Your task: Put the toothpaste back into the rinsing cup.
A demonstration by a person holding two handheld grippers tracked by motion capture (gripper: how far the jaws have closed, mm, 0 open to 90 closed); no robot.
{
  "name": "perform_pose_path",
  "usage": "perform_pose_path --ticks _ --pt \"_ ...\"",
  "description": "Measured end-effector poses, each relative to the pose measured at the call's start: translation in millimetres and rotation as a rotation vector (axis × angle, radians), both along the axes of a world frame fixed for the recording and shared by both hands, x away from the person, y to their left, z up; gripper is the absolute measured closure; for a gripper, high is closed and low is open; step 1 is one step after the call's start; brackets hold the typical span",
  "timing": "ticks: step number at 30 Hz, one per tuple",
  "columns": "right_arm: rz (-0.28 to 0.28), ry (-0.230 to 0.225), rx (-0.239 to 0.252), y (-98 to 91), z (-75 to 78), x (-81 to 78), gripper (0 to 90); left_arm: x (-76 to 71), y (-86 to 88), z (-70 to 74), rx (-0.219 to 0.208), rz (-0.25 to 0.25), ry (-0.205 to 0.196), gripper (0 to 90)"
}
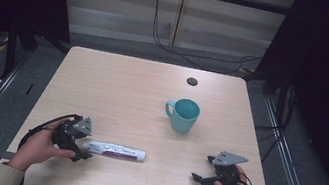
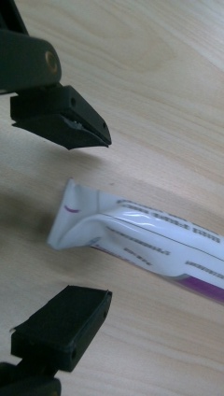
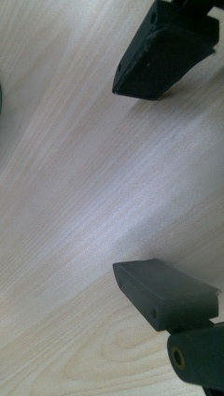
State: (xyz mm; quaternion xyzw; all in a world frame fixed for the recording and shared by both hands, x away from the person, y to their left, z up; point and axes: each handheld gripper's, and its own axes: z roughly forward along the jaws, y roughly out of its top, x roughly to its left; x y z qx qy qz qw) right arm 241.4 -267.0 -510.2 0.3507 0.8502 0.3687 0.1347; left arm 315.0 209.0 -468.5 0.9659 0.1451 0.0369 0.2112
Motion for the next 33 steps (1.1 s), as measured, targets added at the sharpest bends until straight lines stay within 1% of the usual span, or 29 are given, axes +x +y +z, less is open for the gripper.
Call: perform_pose_path --ticks 2,3,4,6,7,8,9,10,11,14,17,18,19,20,23,25,26,27,28,29,30,31,32,33 --pt "0.0 0.0 0.0 0.0 0.0 0.0 11.7 1.4 -7.4 2.5 0.036 -0.017 0.001 22.2" --pt "0.0 0.0 0.0 0.0 0.0 0.0 11.6 1.4 -7.4 2.5 0.036 -0.017 0.001 23.4" --pt "0.0 -0.001 0.0 0.0 0.0 0.0 11.7 3.5 -14.9 4.9 0.05 -0.032 0.009 24.6" --pt "0.0 0.0 0.001 0.0 0.0 0.0 11.6 5.7 -23.0 6.9 0.079 -0.039 0.023 25.2" --pt "0.0 0.0 0.001 0.0 0.0 0.0 11.6 5.7 -23.0 6.9 0.079 -0.039 0.023 25.6" --pt "0.0 0.0 0.0 0.0 0.0 0.0 11.6 7.8 -28.7 7.8 0.108 -0.058 0.026 26.6" --pt "0.0 0.0 0.0 0.0 0.0 0.0 11.6 7.8 -28.7 7.8 0.108 -0.058 0.026 27.6" --pt "0.0 0.0 0.0 0.0 0.0 0.0 11.6 10.4 -34.3 8.5 0.13 -0.079 0.028 28.4" --pt "0.0 0.0 0.001 0.0 0.0 0.0 11.7 10.9 -36.7 8.7 0.137 -0.083 0.034 29.6" --pt "0.001 -0.001 0.0 0.0 0.0 0.0 11.6 14.0 -42.5 8.3 0.148 -0.098 0.038 31.3" --pt "0.0 0.0 0.0 0.0 0.0 0.0 11.6 15.3 -45.8 7.7 0.147 -0.109 0.046 32.1" --pt "0.0 0.0 0.001 0.0 0.0 0.0 11.6 16.0 -49.4 7.0 0.16 -0.124 0.055 32.3" --pt "0.0 0.0 0.001 0.0 0.0 0.0 11.7 15.7 -51.1 6.7 0.164 -0.12 0.061 33.0" --pt "0.0 0.0 0.0 0.0 0.0 0.0 11.6 16.9 -52.3 6.6 0.166 -0.131 0.061 33.7" --pt "0.0 0.0 0.0 0.0 0.0 0.0 11.7 17.8 -54.3 6.3 0.162 -0.137 0.061 36.1" --pt "0.0 0.0 0.001 0.0 0.0 0.0 11.6 18.5 -57.1 5.0 0.18 -0.148 0.062 36.4" --pt "0.0 0.0 0.001 0.0 0.0 0.0 11.6 18.3 -58.1 3.9 0.177 -0.148 0.076 38.4" --pt "0.0 0.0 0.001 0.0 0.0 0.0 11.6 18.3 -58.1 3.9 0.177 -0.148 0.076 42.6" --pt "0.0 0.0 0.001 0.0 0.0 0.0 11.6 18.3 -60.1 1.5 0.183 -0.164 0.095 44.9" --pt "0.0 0.0 0.001 0.0 0.0 0.0 11.6 18.3 -60.1 1.5 0.183 -0.164 0.095 46.9" --pt "0.0 0.0 0.001 0.0 0.0 0.0 11.7 19.5 -61.2 1.4 0.179 -0.177 0.097 48.6" --pt "0.0 0.0 0.0 0.0 0.0 0.0 11.7 18.5 -62.1 1.5 0.18 -0.174 0.101 49.0" --pt "0.0 0.0 0.0 0.0 0.0 0.0 11.6 17.0 -62.9 0.6 0.165 -0.168 0.105 50.1" --pt "0.0 0.0 0.001 0.0 0.0 0.0 11.6 17.0 -62.9 0.6 0.165 -0.168 0.105 52.6"
